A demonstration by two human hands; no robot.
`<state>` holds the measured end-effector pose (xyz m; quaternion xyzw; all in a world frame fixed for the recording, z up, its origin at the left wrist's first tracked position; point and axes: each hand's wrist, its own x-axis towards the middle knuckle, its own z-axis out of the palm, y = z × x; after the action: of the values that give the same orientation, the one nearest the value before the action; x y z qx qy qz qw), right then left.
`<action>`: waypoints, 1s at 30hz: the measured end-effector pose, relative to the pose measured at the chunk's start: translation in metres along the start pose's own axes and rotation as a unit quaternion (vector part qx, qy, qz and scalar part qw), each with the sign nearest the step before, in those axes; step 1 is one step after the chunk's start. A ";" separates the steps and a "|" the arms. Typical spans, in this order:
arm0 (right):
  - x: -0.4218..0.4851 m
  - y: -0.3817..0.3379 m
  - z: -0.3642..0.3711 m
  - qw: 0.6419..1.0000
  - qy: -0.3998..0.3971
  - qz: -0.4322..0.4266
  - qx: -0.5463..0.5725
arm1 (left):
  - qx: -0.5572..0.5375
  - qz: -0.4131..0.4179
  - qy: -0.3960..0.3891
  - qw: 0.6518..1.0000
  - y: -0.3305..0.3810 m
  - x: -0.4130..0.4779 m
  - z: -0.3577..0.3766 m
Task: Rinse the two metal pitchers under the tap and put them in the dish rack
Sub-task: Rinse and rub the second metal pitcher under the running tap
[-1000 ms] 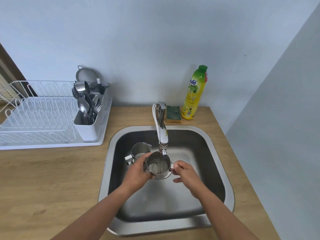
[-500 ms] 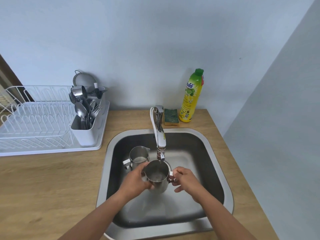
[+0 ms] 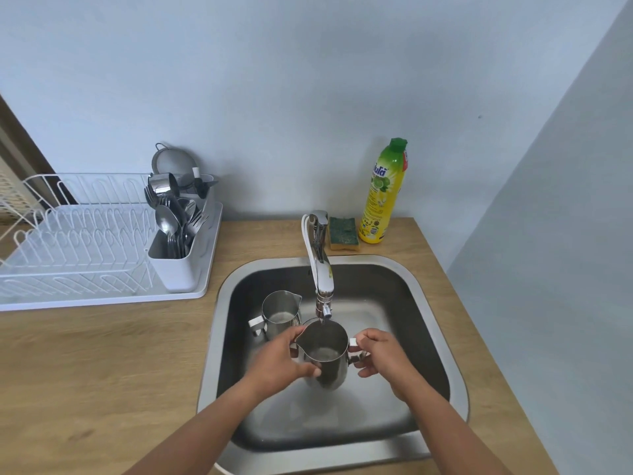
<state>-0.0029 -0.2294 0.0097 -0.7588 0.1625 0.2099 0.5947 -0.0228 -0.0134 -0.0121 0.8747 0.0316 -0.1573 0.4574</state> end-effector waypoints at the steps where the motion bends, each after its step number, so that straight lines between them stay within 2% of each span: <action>1: 0.001 0.001 -0.001 1.000 0.011 -0.002 0.002 | -0.006 -0.001 0.003 1.000 0.001 0.000 0.002; 9: 0.000 0.001 0.004 1.000 -0.014 -0.006 -0.011 | -0.007 -0.008 -0.014 1.000 -0.002 0.001 -0.006; 15: 0.005 0.003 0.003 0.999 0.042 -0.016 -0.019 | -0.015 -0.001 -0.010 1.000 0.010 0.003 -0.002; 20: 0.002 0.001 0.004 1.000 -0.011 -0.009 -0.001 | -0.006 -0.011 -0.035 0.999 0.005 0.005 -0.012; 26: 0.006 0.005 0.004 1.000 0.016 -0.012 -0.011 | -0.015 -0.011 -0.033 0.999 0.002 0.001 -0.007; 30: 0.005 0.005 0.007 1.000 -0.012 -0.009 -0.025 | -0.017 -0.010 -0.023 1.000 -0.006 0.000 -0.007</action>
<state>-0.0017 -0.2236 0.0019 -0.7725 0.1435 0.2180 0.5789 -0.0224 -0.0041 -0.0129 0.8625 0.0331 -0.1812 0.4713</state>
